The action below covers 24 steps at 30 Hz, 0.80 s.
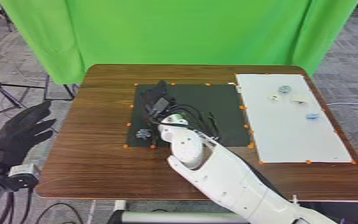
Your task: Arrange flowers
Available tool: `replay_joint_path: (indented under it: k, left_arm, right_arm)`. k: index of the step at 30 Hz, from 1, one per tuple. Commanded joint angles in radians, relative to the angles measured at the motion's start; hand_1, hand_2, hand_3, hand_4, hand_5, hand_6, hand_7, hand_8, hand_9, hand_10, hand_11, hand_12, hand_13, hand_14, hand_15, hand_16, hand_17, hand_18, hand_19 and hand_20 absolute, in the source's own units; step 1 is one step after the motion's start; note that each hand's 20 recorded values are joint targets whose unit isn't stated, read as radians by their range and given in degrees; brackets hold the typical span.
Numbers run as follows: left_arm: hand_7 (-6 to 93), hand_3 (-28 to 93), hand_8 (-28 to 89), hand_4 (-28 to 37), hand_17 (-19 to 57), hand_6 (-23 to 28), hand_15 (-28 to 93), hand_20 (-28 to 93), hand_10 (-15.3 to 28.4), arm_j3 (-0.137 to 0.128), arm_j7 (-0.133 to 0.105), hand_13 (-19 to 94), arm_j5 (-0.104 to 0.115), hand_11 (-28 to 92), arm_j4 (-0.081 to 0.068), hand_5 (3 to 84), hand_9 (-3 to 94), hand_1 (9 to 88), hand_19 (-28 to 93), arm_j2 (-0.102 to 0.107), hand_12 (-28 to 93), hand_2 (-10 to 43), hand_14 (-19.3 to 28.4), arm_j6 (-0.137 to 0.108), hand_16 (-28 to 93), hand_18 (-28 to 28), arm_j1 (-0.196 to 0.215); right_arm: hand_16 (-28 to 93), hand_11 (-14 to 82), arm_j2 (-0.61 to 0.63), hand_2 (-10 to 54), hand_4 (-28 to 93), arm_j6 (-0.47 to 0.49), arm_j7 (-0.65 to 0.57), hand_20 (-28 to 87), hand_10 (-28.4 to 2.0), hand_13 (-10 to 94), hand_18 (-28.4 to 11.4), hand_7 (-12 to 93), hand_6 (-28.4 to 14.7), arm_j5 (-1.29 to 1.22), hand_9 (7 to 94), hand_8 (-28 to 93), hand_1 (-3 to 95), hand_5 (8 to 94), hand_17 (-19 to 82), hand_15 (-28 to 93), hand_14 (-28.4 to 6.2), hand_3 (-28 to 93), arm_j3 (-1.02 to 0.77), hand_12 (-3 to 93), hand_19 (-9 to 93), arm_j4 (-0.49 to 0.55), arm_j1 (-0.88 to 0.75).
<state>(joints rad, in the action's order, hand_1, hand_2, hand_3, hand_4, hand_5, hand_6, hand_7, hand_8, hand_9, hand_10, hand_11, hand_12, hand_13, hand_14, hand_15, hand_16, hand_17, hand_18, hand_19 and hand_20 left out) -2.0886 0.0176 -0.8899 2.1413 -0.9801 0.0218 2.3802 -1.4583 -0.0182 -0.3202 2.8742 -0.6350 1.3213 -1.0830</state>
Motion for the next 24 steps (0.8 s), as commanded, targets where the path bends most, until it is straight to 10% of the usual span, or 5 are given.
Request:
replay_joint_path:
  k: [1, 24]
  left_arm:
    - [21.7, 71, -10, -28.3, -9.2, 0.9, 22, 7, 8.4, 0.007, 0.013, 15, -0.001, 14, -0.007, 21.3, 16.9, 23.1, 39, 0.011, 20, -4.6, 11.4, 0.012, 4, 19.1, -0.008]
    - [21.8, 71, -10, -28.3, -9.2, 0.9, 22, 7, 8.5, 0.007, 0.019, 15, -0.002, 14, -0.007, 21.4, 17.0, 23.1, 39, 0.005, 19, -4.5, 11.5, 0.023, 4, 19.1, -0.010]
  right_arm:
    - [28, 22.4, -0.027, -9.5, -28, -0.022, -0.026, 45, -4.6, 74, -16.7, 52, 3.4, 0.056, 87.1, 3, 46.1, 67.6, 18, 72, -4.7, 85, -0.002, 51.6, 68, -0.037, -0.010]
    - [29, 23.8, -0.011, -9.5, -28, -0.024, -0.046, 46, -5.9, 69, -17.5, 52, 2.7, 0.037, 78.2, 1, 41.0, 58.9, 16, 74, -5.0, 81, -0.010, 47.4, 68, -0.024, -0.018]
